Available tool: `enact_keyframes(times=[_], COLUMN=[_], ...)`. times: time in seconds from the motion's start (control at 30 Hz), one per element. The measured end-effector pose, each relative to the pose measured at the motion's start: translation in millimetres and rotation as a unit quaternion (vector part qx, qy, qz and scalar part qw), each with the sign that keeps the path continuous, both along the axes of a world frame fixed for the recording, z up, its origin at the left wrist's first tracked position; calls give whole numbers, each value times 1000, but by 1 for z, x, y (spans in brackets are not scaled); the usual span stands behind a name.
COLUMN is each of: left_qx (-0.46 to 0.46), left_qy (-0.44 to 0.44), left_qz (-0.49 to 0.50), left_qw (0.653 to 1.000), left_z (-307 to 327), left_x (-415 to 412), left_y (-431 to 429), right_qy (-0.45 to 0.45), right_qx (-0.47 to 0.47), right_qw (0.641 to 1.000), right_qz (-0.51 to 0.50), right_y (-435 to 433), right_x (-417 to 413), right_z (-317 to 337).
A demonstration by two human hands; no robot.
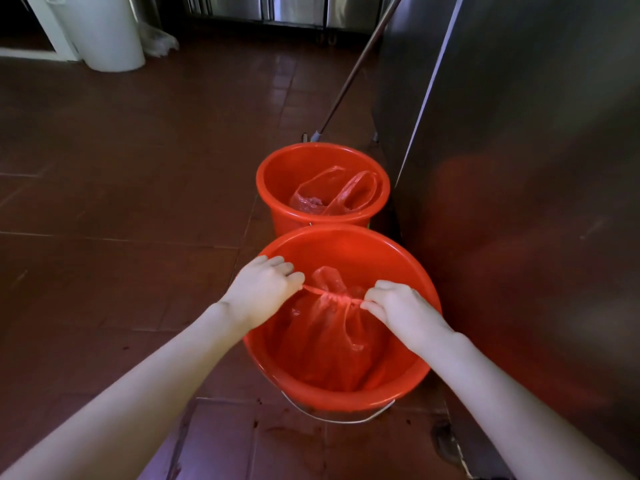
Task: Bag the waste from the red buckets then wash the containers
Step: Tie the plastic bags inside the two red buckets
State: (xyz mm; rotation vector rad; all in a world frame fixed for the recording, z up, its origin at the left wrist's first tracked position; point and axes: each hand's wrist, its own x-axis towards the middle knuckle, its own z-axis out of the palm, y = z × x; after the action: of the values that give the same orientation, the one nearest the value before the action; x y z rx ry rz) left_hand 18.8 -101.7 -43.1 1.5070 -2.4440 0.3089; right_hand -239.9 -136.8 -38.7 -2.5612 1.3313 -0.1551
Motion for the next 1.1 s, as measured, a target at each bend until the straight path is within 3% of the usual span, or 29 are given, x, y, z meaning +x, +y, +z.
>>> enact_keyframes(times=[0.17,0.6,0.7,0.8,0.97,1.1], left_qx=[53,44,66,83,153,305], left_qy=[45,88,155,230,192,153], left_qz=[41,92,125,93,-29,-56], left_qw=[997,991,978,965,969,938], left_z=[2,-18,-16,-12,-2,-14], left_x=[22,62,52,31,-11,-33], left_y=[1,29,33,45,69,79], right_qy=[31,45,36,-10,-86,-100], right_qx=[20,18,3,-5,-109,-18], right_qw=[999,998,997,997,969,940], right_qz=[-10,-37,-61,-75,-203,-324], right_y=[-4,-6,-5,3,20,37], right_x=[-14,-29,-29,-28,-45,-61], right_z=[-4,-13,-16,-16,-16,-32])
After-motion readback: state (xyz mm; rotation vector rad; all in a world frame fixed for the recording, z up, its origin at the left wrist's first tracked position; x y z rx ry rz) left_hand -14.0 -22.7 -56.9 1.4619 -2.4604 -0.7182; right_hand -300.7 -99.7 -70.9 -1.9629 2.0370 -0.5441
